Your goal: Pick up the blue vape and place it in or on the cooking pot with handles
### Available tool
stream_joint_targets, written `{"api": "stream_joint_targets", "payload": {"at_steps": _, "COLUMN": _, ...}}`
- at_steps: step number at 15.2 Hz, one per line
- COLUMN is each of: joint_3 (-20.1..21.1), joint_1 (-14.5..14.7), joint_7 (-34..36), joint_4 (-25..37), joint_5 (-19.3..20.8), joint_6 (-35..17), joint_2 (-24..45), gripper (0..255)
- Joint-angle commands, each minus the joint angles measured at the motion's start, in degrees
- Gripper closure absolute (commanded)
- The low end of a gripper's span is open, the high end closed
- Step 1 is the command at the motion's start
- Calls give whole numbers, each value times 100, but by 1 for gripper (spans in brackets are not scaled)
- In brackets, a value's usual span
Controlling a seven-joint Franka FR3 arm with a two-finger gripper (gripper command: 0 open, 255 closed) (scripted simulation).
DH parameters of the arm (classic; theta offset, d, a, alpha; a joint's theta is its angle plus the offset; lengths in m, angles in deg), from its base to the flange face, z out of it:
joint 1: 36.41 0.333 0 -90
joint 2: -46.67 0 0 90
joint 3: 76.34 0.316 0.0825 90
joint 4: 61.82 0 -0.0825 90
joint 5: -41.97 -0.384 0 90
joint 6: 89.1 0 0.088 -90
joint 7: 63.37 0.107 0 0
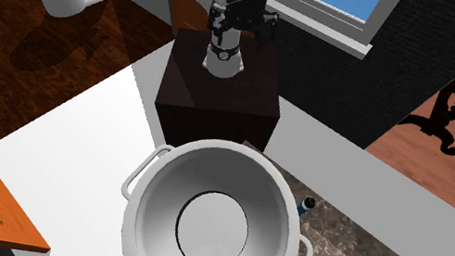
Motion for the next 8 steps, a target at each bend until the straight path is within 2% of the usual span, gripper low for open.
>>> {"api": "stream_joint_targets", "payload": {"at_steps": 1, "joint_3": 142, "joint_1": 44, "joint_7": 190, "joint_4": 71, "joint_5": -91, "joint_6": -319, "joint_2": 298, "gripper": 0}}
{"api": "stream_joint_targets", "payload": {"at_steps": 8, "joint_3": 541, "joint_1": 121, "joint_7": 774, "joint_4": 741, "joint_5": -158, "joint_6": -1231, "joint_2": 1596, "gripper": 0}}
